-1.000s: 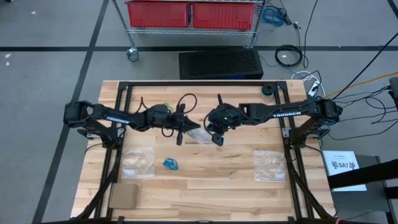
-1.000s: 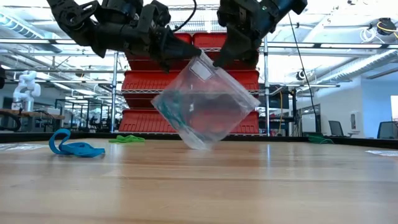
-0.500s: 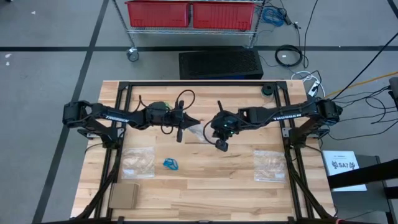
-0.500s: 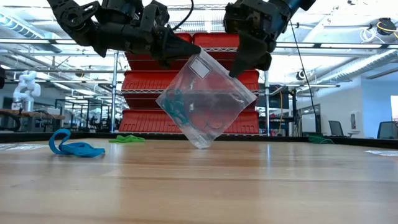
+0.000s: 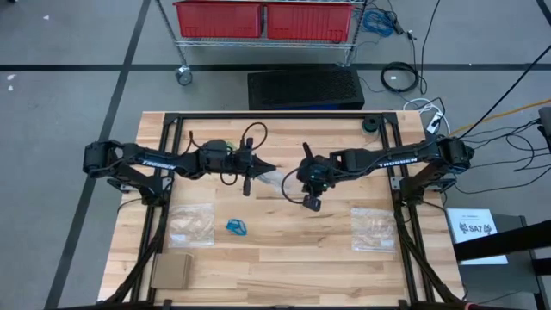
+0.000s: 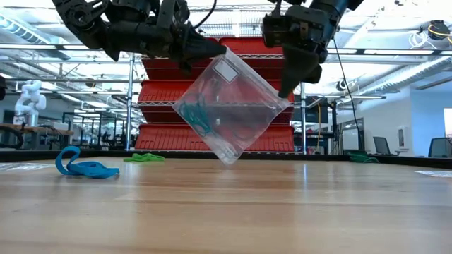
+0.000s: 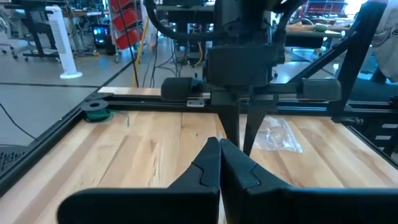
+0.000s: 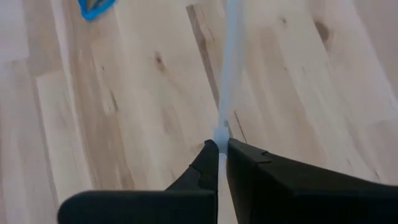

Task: Sort rubber bands
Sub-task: Close the middle transparent zip lock bag with the blue rubber bands

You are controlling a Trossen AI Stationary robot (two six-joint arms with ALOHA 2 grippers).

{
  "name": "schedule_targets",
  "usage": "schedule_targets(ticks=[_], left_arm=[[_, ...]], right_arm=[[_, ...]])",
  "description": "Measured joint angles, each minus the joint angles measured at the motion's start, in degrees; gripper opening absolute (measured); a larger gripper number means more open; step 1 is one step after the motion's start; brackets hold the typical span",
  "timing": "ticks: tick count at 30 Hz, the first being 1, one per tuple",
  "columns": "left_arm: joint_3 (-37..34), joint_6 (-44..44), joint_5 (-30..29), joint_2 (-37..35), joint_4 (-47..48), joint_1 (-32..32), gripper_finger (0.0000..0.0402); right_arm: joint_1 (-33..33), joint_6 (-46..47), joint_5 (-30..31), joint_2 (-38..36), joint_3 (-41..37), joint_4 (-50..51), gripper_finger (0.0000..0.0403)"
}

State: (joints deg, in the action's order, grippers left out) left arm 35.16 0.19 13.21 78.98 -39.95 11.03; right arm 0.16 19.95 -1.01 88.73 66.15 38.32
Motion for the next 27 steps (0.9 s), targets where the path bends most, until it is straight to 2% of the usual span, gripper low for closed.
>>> schedule_targets(ticks=[10,18,27], left_arm=[[0.0,-0.3,-0.8,0.0,2.7,0.0,0.0000],[0.1,1.9,-13.5,0.6,11.2,0.4,0.0000],[0.1,2.1,-15.3,8.0,13.3,2.0,0.0000]], right_arm=[[0.0,0.9,2.1,0.0,0.0,3.2,0.0003],[-0.1,1.9,9.4,0.1,-0.1,6.1,0.0049],[-0.2,1.6,12.2,0.1,-0.1,5.9,0.0079]])
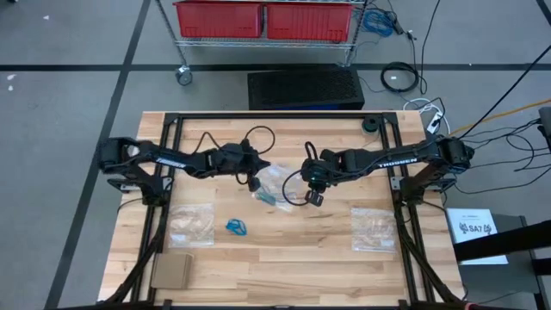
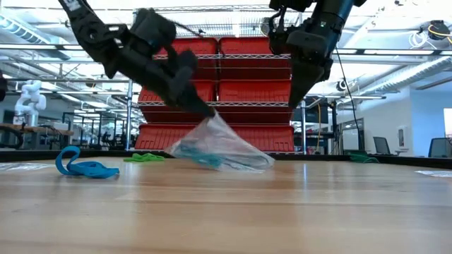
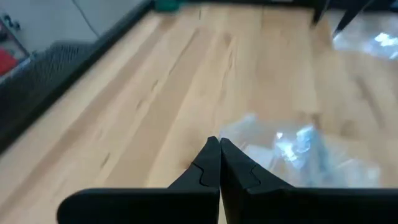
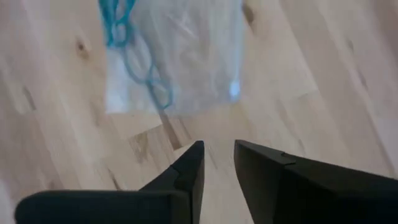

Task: Sort rubber bands
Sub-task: Close the middle transparent zip lock bag with the blue rubber bands

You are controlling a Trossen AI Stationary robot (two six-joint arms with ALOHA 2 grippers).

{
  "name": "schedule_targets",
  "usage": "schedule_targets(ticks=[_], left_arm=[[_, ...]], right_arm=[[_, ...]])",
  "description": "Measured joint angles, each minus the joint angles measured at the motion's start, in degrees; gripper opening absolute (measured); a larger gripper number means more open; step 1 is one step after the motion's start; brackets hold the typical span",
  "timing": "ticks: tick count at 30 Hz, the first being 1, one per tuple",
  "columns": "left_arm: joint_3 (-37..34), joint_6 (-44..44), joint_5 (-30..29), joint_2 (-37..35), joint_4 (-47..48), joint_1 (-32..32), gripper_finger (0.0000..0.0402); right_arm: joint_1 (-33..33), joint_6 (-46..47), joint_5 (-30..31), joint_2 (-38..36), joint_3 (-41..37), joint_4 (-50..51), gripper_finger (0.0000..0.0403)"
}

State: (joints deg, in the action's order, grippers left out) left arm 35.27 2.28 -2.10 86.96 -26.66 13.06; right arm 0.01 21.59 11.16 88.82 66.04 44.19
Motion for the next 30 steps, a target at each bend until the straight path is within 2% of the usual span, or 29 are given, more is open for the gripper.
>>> schedule_targets(ticks=[4,7,12,15,18,23,26,30], left_arm=[[0.0,0.0,-3.2,4.6,-1.2,1.4,0.0000],[0.0,0.1,-4.3,7.8,-4.2,2.8,0.0007],[0.0,-0.3,-2.5,11.2,-9.4,4.2,0.0055],[0.0,-0.4,-1.9,11.1,-10.1,4.3,0.0090],[-0.1,-0.4,-1.7,9.4,-9.9,4.3,0.0119],[-0.1,-0.4,-1.6,3.8,-8.8,4.2,0.0141],[0.0,-0.5,-1.5,-1.2,-5.4,4.1,0.0143],[0.0,-0.5,-1.2,-8.0,3.4,3.6,0.0143]], right_arm=[[0.0,-1.5,1.1,0.0,0.0,-1.1,0.0074],[0.0,-2.9,2.3,-0.1,-1.3,-7.8,0.0058],[-0.8,-4.1,0.5,0.9,-9.1,-23.8,0.0011],[-1.7,-2.5,0.0,3.2,-13.9,-33.0,0.0004],[-2.7,-1.5,-1.4,6.2,-15.9,-38.8,0.0002],[-4.2,-1.3,-2.6,13.2,-15.5,-39.9,0.0001],[-5.7,-1.6,-2.4,15.8,-14.4,-40.0,0.0001],[-8.1,-2.3,-1.6,15.6,-13.3,-36.4,0.0000]])
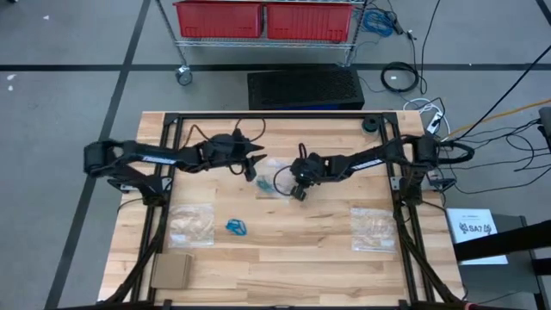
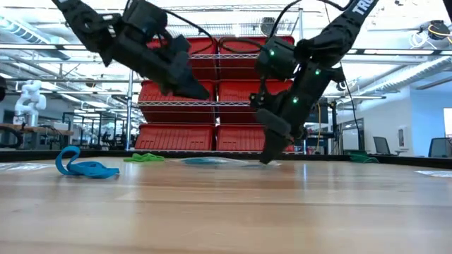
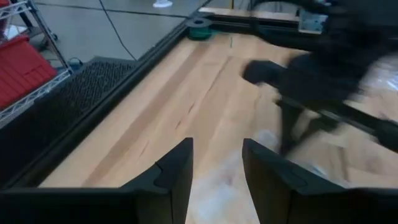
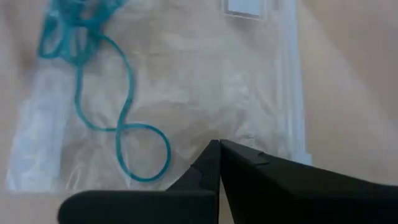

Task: Sort rubber bands
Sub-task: Close the middle transparent zip lock bag with the blue rubber bands, then open the bottom right transparent zip lock bag

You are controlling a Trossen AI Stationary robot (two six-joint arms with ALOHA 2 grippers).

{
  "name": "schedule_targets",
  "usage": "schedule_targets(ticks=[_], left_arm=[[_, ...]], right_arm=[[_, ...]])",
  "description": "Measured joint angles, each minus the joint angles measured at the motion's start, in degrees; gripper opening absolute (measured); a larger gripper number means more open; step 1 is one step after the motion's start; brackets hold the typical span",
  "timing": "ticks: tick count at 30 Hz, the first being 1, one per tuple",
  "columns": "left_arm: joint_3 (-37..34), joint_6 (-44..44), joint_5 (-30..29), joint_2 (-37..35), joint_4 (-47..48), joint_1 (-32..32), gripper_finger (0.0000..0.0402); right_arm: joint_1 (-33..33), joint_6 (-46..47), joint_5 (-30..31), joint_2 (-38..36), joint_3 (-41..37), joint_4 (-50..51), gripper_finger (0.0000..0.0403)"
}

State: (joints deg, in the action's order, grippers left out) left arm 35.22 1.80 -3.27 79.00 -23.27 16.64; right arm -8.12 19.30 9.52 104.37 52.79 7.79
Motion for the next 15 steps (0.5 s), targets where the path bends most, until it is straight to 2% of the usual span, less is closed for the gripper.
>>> schedule_targets(ticks=[7,10,15], left_arm=[[0.0,0.0,0.1,-6.9,10.7,-1.8,0.0143],[0.0,0.2,0.4,-7.6,12.1,-3.1,0.0144],[0.0,1.0,5.2,-7.7,12.4,-4.1,0.0144]], right_arm=[[-7.9,-7.6,7.8,-4.1,4.0,12.4,0.0000],[-12.7,-14.2,8.4,-4.5,4.3,13.6,0.0000],[-19.7,-20.7,8.4,-5.0,6.5,15.8,0.0000]])
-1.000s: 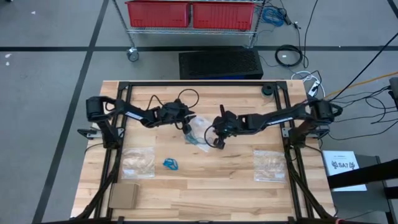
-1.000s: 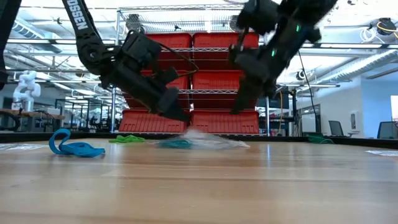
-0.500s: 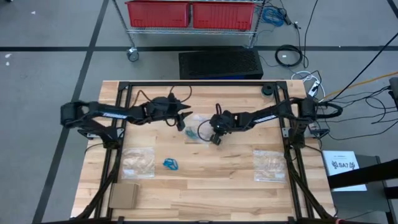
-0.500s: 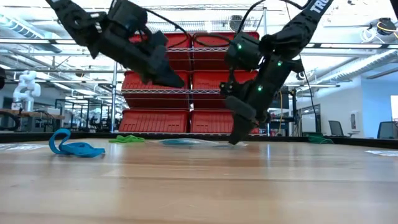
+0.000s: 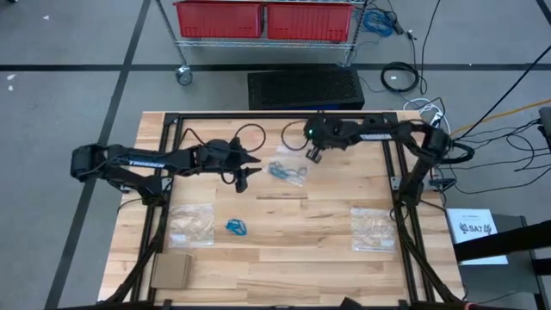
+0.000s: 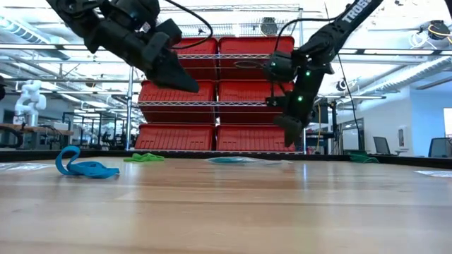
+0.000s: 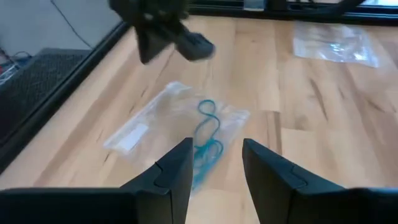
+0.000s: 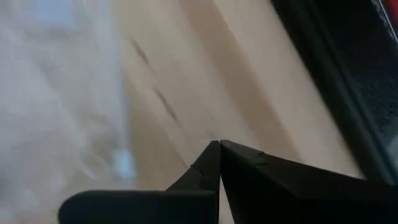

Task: Sort rubber bands
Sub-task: Open the bottom right transparent zip lock bag

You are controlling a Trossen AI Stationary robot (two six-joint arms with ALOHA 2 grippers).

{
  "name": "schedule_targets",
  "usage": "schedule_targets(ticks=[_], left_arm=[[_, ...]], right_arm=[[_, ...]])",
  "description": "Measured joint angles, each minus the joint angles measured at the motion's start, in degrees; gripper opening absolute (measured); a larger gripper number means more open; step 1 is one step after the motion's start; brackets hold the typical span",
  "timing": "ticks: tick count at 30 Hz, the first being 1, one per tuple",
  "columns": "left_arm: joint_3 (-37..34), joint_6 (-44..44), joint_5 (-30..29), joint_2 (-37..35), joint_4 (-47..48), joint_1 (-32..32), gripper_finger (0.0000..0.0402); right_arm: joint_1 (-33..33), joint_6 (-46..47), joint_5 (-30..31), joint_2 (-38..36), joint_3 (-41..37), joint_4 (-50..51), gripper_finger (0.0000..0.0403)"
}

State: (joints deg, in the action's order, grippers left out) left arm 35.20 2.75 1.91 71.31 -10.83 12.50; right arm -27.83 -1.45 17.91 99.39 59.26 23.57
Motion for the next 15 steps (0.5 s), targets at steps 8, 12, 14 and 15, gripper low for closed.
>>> schedule_targets(ticks=[8,12,14,15], left_arm=[[0.0,1.9,0.0,0.0,1.3,-0.4,0.0144],[0.0,3.8,0.0,0.0,1.1,-1.0,0.0144],[0.0,3.9,0.0,0.0,0.9,-1.2,0.0144],[0.0,3.8,0.0,0.0,1.1,-1.2,0.0144]], right_arm=[[5.6,-1.8,-0.4,-12.1,1.6,17.1,0.0000],[16.8,4.2,1.1,-16.9,0.6,27.8,0.0000],[23.5,9.7,0.5,-18.3,-0.1,32.7,0.0000],[26.9,12.7,-0.5,-18.9,-0.4,34.6,0.0000]])
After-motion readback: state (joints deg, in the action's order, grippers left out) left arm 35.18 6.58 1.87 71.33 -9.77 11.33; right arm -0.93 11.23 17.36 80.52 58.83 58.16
